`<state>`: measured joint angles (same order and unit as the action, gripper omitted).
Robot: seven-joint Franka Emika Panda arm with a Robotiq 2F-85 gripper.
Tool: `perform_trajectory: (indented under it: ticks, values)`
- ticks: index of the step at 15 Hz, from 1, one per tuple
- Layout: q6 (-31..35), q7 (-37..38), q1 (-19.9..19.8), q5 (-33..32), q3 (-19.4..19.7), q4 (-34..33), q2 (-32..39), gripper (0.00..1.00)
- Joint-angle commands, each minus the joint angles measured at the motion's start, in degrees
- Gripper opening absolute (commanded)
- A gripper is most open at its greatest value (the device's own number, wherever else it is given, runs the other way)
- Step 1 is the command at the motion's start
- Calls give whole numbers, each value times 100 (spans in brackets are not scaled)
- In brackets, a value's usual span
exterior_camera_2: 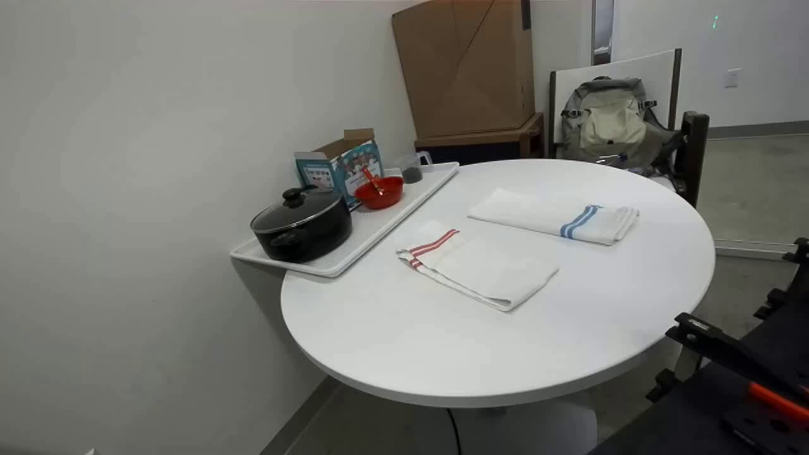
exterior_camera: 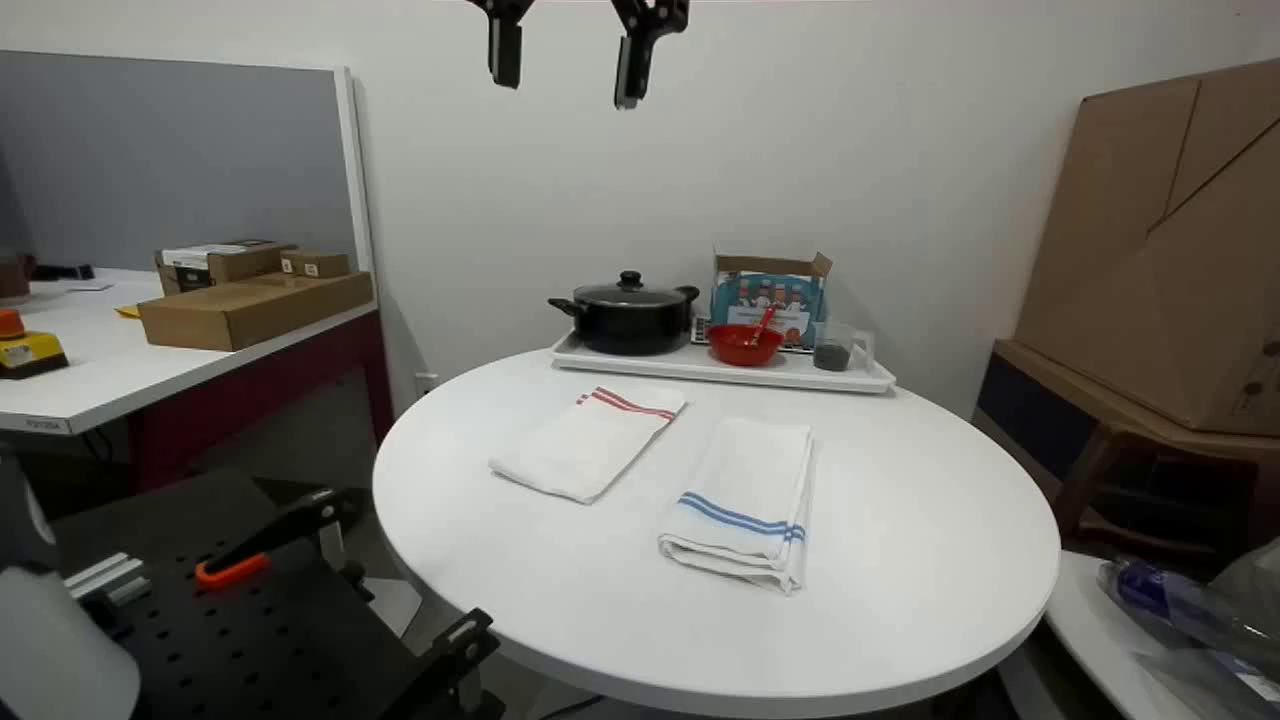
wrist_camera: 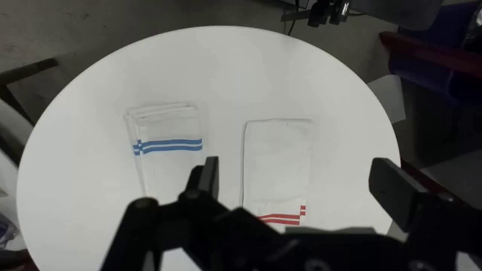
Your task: Fold the two tea towels
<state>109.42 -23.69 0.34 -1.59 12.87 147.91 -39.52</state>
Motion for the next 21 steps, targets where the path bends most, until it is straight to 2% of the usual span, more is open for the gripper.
perform_trajectory:
  ticks: [1,2,5,9,11,13,17,21]
  values:
    - [-12,-23,-46,28,-41,-10,9,100]
    - [22,300,-9,443,10,-14,97,100]
    - [-136,591,44,1246,93,-221,487,100]
    - [240,1288,-86,2028,-29,-386,1076,100]
    - [659,1608,-81,2478,-92,-483,1415,100]
    - [1220,1954,-61,2931,-206,-517,1718,100]
    - [2945,2492,37,3752,-566,-384,2346,100]
    - [4747,3291,75,4066,-1084,-150,2874,100]
